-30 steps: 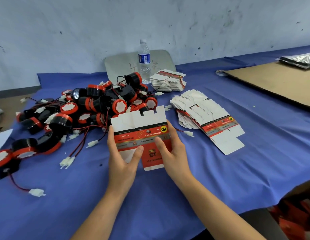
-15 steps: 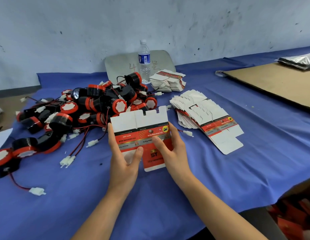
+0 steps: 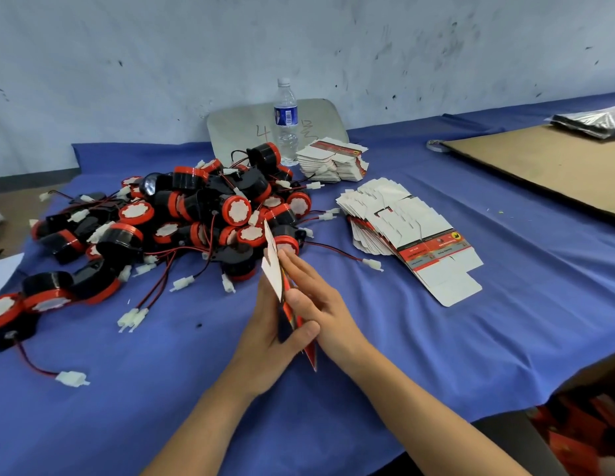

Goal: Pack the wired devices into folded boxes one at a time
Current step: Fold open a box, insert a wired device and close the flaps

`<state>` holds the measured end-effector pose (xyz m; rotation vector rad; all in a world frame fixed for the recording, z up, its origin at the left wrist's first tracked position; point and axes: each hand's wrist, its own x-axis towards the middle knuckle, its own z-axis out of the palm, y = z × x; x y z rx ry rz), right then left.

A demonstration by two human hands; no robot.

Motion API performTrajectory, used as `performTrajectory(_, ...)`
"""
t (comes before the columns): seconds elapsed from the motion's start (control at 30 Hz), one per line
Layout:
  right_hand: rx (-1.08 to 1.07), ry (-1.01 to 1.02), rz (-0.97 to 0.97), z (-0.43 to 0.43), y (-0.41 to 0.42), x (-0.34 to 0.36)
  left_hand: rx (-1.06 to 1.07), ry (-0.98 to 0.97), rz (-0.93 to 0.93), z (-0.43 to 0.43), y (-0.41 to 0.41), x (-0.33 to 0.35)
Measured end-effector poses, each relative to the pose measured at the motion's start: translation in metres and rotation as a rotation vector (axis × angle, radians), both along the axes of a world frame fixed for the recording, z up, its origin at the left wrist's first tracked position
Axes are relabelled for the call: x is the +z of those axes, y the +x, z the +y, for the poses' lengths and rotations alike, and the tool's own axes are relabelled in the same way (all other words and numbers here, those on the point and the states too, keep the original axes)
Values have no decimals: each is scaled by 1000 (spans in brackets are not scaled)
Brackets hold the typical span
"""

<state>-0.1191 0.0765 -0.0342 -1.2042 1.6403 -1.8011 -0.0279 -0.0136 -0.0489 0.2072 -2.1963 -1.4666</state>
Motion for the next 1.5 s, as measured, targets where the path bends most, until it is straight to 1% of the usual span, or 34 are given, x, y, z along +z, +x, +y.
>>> performTrajectory(0.1, 6, 31, -23, 1, -1, 1, -34, 35, -3, 0, 2, 1)
performTrajectory(0.17, -39, 30, -3, 1, -2, 2, -24, 72, 16, 0, 3, 3)
performTrajectory(0.3, -189, -8, 82, -2, -2, 1, 43, 259, 83, 2, 4, 5)
performTrajectory(0.37, -237, -64, 32, -4, -2, 1, 73, 309, 127, 3, 3, 6)
performTrajectory(0.43, -256, -141, -68, -5, -4, 1, 105, 346, 162, 2, 3, 8)
performTrajectory(0.5, -282, -168, -112, -4, -5, 1, 127, 363, 183, 0, 2, 9)
performTrajectory(0.63, -301, -151, -25, -3, -5, -1, 177, 321, 212, -1, -1, 12)
performTrajectory(0.73, -287, -201, -16, -1, -4, 2, 248, 252, 248, -2, 2, 13)
performTrajectory(0.83, -232, -274, -124, 4, -5, 7, 258, 149, 271, -2, 4, 14)
performTrajectory(0.9, -201, -274, -194, 5, -7, 8, 236, 99, 288, -1, 4, 14)
performTrajectory(1.03, -200, -295, -237, 6, -7, 9, 184, 48, 324, 0, 6, 14)
performTrajectory(1.13, -235, -343, -164, 7, -5, 9, 178, -18, 331, 1, 5, 14)
performTrajectory(1.23, -319, -381, 64, 8, -3, 8, 190, -44, 313, 1, 4, 14)
performTrajectory(1.3, -360, -364, 237, 8, -3, 6, 174, -13, 307, 2, 5, 13)
performTrajectory(1.37, -366, -362, 346, 6, -2, 4, 153, 8, 340, 5, 7, 15)
performTrajectory(1.5, -326, -374, 409, 4, 0, 2, 228, -57, 391, 7, 7, 18)
